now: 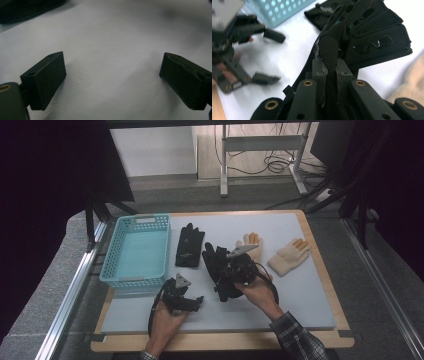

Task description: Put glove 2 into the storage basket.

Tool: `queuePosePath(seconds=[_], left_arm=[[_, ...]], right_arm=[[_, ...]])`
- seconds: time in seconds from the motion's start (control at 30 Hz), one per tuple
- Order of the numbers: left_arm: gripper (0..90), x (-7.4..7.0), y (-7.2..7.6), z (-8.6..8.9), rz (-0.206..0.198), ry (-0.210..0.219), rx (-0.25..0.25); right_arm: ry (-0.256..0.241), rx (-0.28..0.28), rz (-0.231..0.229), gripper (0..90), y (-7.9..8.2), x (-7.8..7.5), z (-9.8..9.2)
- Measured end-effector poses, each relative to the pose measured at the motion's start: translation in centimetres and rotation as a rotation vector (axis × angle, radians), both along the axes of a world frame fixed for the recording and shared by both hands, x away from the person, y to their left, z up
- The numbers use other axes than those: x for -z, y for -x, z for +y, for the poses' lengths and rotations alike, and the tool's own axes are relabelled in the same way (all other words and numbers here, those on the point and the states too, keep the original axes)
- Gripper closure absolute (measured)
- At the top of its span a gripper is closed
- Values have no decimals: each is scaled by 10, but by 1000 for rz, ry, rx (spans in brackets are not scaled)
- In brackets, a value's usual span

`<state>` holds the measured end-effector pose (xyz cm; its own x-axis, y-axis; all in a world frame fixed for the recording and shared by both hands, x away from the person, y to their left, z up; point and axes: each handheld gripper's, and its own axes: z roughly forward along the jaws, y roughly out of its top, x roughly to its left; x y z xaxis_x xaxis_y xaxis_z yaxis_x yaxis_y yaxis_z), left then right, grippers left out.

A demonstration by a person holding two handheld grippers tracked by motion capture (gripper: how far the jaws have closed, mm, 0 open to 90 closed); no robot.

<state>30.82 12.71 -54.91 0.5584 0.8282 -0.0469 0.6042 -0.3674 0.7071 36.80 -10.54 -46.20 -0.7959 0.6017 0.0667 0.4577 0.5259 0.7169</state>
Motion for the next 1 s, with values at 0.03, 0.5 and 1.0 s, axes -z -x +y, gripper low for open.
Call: queuePosePath(seconds=[0.03, 0.5, 1.0], left_arm=[[69, 0, 0, 0, 0, -3, 2], [70, -1, 0, 1, 6, -4, 5], [56, -1, 17, 17, -19, -31, -39]], right_arm=[[-2, 3, 1, 788, 4, 5, -2], [4, 85, -60, 692, 18, 17, -52], [15, 58, -9, 761, 43, 61, -68]])
